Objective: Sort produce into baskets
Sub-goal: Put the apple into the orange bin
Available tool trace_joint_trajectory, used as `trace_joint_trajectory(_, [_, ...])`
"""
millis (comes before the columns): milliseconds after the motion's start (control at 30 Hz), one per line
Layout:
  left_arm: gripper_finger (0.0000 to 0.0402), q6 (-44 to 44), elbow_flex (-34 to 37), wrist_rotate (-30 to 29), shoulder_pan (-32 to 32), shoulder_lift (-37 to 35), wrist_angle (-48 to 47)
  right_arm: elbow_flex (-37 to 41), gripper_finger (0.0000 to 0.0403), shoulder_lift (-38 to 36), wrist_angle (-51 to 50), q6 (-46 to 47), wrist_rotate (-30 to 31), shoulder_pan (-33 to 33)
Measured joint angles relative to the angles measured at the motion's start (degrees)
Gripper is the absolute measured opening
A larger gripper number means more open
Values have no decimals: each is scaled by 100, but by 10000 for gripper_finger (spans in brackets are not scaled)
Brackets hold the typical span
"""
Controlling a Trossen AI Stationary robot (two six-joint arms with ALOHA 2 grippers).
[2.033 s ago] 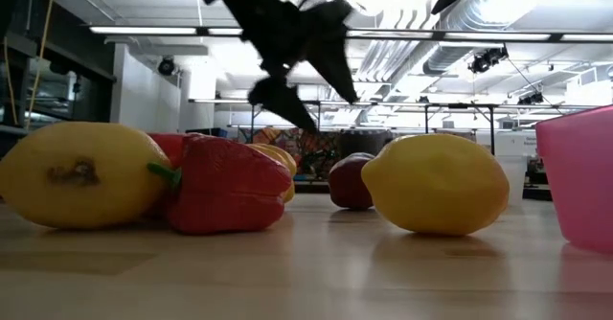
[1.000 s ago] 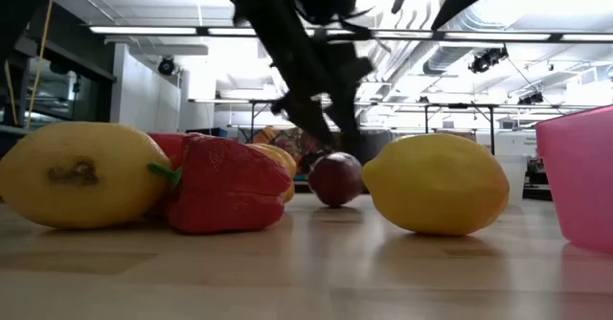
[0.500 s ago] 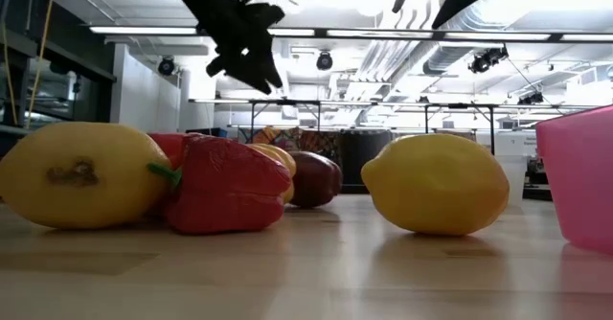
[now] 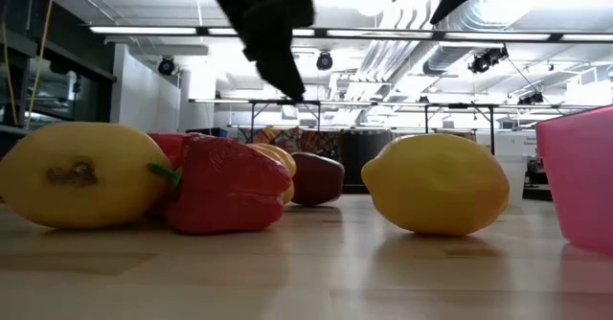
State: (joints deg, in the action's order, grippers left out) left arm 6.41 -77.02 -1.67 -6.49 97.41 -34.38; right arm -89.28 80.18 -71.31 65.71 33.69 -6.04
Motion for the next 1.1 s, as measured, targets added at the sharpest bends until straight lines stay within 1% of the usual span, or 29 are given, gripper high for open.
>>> trace_joint_trajectory(167, [306, 648, -1149, -2, 30, 844, -698, -279, 355, -2, -3, -8, -104, 2])
trace_joint_trajectory(300, [328, 1046, -1561, -2, 52, 1401, -875, -475, 355, -2, -16, -145, -108, 1])
trace_joint_trajectory(367, [332, 915, -1608, 39, 67, 1572, -895, -535, 355, -2, -28, -175, -98, 2])
trace_joint_trajectory(467, [333, 275, -1610, 369, 61, 1790, -1002, -559, 355, -2, -59, -170, -82, 2])
trace_joint_trajectory(567, [333, -100, -1604, 609, 43, 2006, -1049, -559, 355, -2, -120, -170, -76, 2])
trace_joint_trajectory(700, [333, -222, -1610, 605, 43, 2287, -1037, -559, 355, -2, -131, -170, -1, 2])
trace_joint_trajectory(800, [334, -500, -1624, 605, 44, 2524, -999, -559, 355, -2, -133, -170, 37, 2])
trace_joint_trajectory(933, [331, -681, -1629, 615, 46, 2667, -953, -557, 355, -2, -133, -170, 58, 2])
trace_joint_trajectory(1033, [318, -727, -1601, 558, 62, 2708, -860, -557, 355, -2, -133, -170, 80, 1])
trace_joint_trajectory(1100, [297, -755, -1597, 476, 63, 2653, -827, -555, 355, -2, -133, -170, 125, 1])
